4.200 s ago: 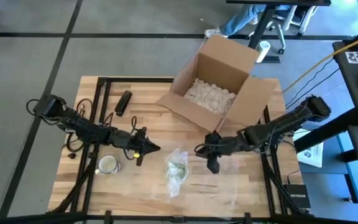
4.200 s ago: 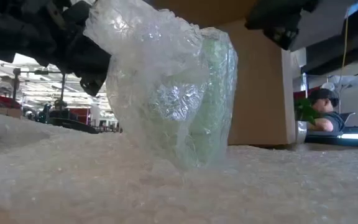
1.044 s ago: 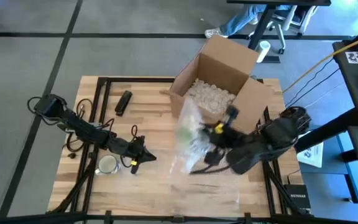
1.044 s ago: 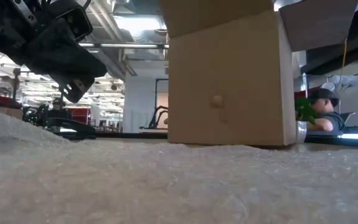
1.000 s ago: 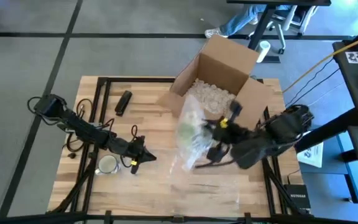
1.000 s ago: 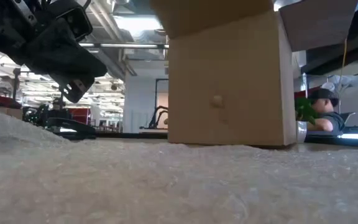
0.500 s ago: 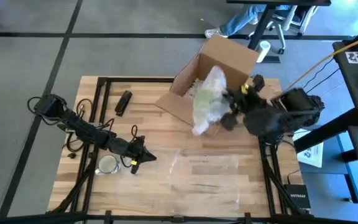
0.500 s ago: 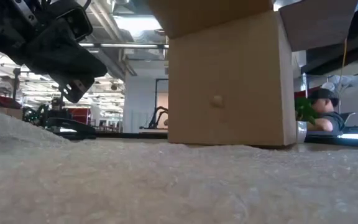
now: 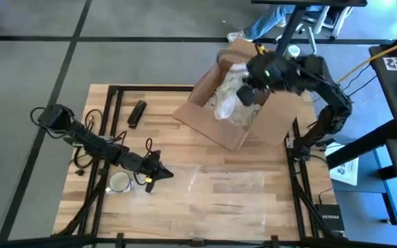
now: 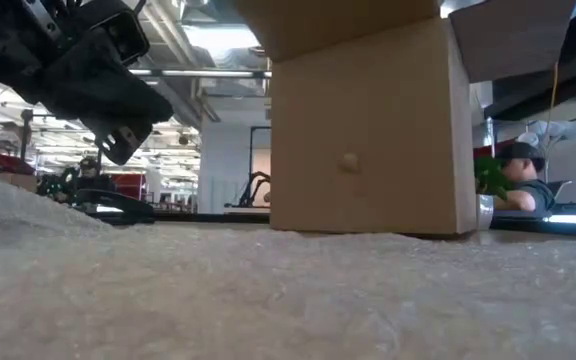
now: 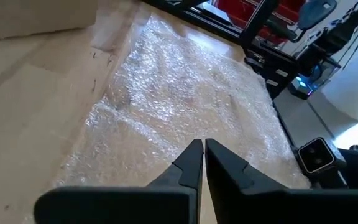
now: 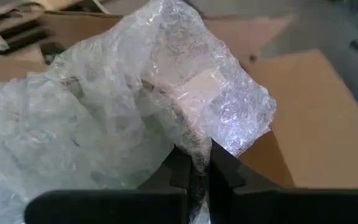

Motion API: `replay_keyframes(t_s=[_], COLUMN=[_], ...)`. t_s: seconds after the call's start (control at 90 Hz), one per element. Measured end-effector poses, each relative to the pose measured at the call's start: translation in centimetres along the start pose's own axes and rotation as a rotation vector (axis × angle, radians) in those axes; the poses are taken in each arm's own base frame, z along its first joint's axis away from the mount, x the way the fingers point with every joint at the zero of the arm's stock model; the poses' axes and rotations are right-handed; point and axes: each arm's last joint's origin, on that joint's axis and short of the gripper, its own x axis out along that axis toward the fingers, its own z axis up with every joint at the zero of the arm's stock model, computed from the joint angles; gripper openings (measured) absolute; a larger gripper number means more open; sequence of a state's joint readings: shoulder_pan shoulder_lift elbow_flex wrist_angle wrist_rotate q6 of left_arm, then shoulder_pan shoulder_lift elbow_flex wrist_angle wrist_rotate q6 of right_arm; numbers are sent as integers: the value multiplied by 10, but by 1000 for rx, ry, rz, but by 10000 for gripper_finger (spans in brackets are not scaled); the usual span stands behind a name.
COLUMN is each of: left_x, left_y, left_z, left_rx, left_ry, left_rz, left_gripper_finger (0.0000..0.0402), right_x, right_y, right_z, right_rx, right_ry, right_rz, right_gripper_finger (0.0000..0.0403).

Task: Wrap mug
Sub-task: Put the wrapped green mug into the cardboard box

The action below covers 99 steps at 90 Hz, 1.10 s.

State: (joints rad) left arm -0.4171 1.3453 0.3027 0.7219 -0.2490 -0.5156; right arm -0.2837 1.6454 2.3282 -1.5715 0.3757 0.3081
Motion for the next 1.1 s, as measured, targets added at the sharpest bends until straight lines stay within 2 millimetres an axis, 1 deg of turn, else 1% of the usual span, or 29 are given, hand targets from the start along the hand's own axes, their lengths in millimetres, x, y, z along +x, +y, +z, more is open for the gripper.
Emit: replay_keyframes(t_s=[0.111, 0.156, 0.211, 0.3, 0.367, 0.478, 0.578, 0.722, 0.822, 0.967, 1.1], left_x=[1, 1, 2, 3, 4, 5, 5, 6, 6, 5, 5], left_y=[2, 5, 8, 13, 17, 24, 32, 45, 55, 65, 68], left_z=[2, 4, 6, 9, 12, 15, 19, 23, 27, 31, 32], left_rx=[17, 15, 16, 27, 32, 48, 78, 83, 72, 54, 44], left_ry=[-15, -19, -32, -46, -54, -65, -74, -73, -69, -67, -59], left_rz=[10, 19, 32, 53, 72, 106, 138, 199, 207, 201, 193], left_gripper_finger=[0, 0, 0, 0, 0, 0, 0, 0, 0, 0, 0], right_x=[24, 39, 63, 103, 129, 165, 190, 213, 222, 227, 224], right_y=[-18, -24, -29, -31, -31, -26, -22, -20, -21, -21, -21], right_z=[8, 8, 5, -6, -16, -33, -51, -78, -88, -91, -88], right_rx=[28, 35, 32, 6, -16, -55, -78, -99, -100, -115, -117], right_ry=[75, 129, 217, 364, 421, 450, 490, 578, 590, 577, 542], right_rz=[22, 32, 38, 65, 93, 149, 165, 184, 198, 207, 215], right_gripper_finger=[0, 0, 0, 0, 0, 0, 0, 0, 0, 9, 31])
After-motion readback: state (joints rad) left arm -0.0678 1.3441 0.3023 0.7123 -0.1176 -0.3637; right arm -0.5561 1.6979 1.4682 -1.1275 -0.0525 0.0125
